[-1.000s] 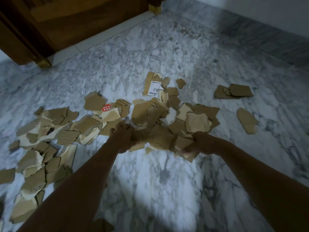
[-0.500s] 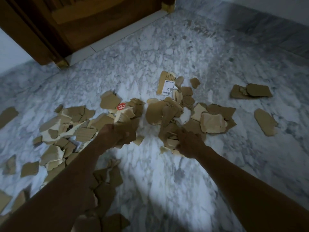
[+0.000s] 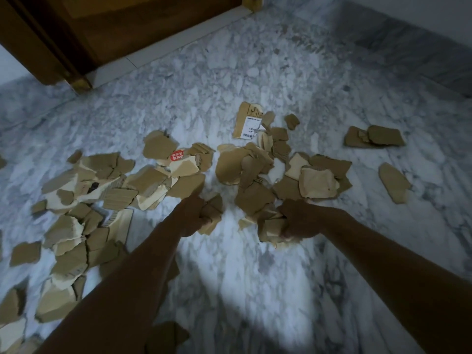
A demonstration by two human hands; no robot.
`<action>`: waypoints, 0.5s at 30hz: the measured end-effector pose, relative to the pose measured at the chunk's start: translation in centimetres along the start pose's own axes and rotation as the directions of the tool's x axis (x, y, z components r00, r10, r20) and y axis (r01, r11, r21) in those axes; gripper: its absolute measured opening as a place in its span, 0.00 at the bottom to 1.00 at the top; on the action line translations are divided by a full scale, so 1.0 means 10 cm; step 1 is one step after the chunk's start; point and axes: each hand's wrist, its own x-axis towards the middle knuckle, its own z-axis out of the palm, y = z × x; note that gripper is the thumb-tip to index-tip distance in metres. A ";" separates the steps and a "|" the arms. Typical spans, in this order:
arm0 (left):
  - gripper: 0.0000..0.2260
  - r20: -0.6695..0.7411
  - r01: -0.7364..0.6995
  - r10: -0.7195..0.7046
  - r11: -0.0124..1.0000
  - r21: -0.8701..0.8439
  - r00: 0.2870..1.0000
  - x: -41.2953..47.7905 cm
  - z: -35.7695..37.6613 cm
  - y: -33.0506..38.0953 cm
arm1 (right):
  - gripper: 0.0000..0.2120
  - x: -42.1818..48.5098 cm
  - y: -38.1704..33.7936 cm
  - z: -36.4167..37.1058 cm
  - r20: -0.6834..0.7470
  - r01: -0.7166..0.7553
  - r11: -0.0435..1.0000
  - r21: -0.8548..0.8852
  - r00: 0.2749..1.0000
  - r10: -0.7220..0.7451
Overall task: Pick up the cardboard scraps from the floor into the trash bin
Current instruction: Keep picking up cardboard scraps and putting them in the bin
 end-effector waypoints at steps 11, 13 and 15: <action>0.20 0.117 0.178 -0.146 0.917 -0.358 0.982 -0.28 -0.10 0.09 | 0.29 -0.05 -0.06 0.60 -0.208 0.158 0.980 -0.125 0.961 -0.181; 0.14 0.158 0.132 -0.072 0.902 -0.410 0.985 -0.21 -0.23 0.29 | 0.31 -0.11 0.02 0.52 -0.178 0.143 0.987 -0.078 0.972 -0.155; 0.11 0.178 0.054 0.013 0.930 -0.365 0.984 -0.06 -0.33 0.59 | 0.32 -0.17 0.11 0.42 -0.128 0.068 0.996 0.063 0.990 -0.059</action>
